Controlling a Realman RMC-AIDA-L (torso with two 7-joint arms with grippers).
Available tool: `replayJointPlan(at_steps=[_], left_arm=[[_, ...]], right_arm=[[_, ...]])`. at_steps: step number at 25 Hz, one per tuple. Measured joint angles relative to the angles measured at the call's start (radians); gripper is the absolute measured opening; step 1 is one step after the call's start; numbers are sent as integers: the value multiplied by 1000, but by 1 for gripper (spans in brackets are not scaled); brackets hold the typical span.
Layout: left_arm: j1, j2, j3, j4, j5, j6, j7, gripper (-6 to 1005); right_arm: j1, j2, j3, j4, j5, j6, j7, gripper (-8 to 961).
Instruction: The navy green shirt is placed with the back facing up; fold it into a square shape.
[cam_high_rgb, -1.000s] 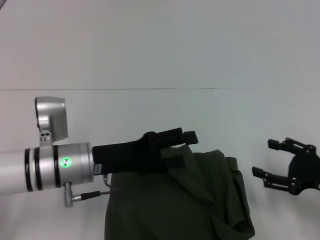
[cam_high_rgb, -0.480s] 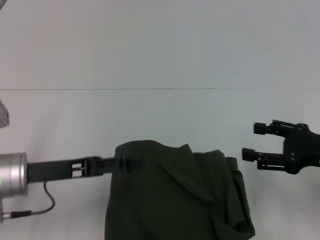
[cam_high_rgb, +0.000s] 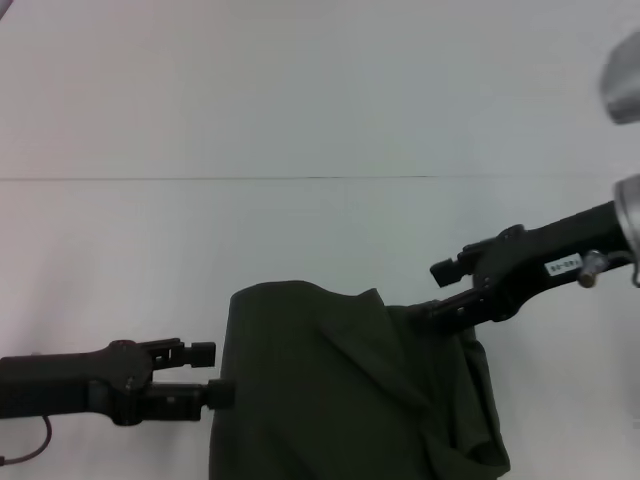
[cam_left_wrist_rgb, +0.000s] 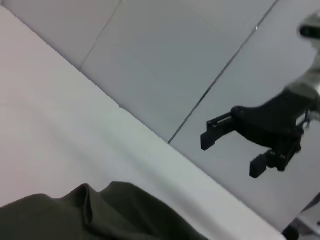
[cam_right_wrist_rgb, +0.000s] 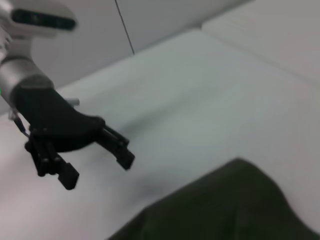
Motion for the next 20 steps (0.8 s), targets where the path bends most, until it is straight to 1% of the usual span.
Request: replayJointPlan(at_steps=[5,11,16,20], left_arm=[[23,1,9,26,3,8,103,905],[37,0,8,33,3,4,172,904],[35,-1,5,26,3,-1,174,903],[37,-2,4,25,3,-20,151,903]], right_arm=[[131,7,-111,3,-196,-66,291,868],[215,11,-216,9,-244,-83,497,867],[275,12,-255,80,-255,-76,553,866],[308,12,-280,151,-298,-15,582,865]])
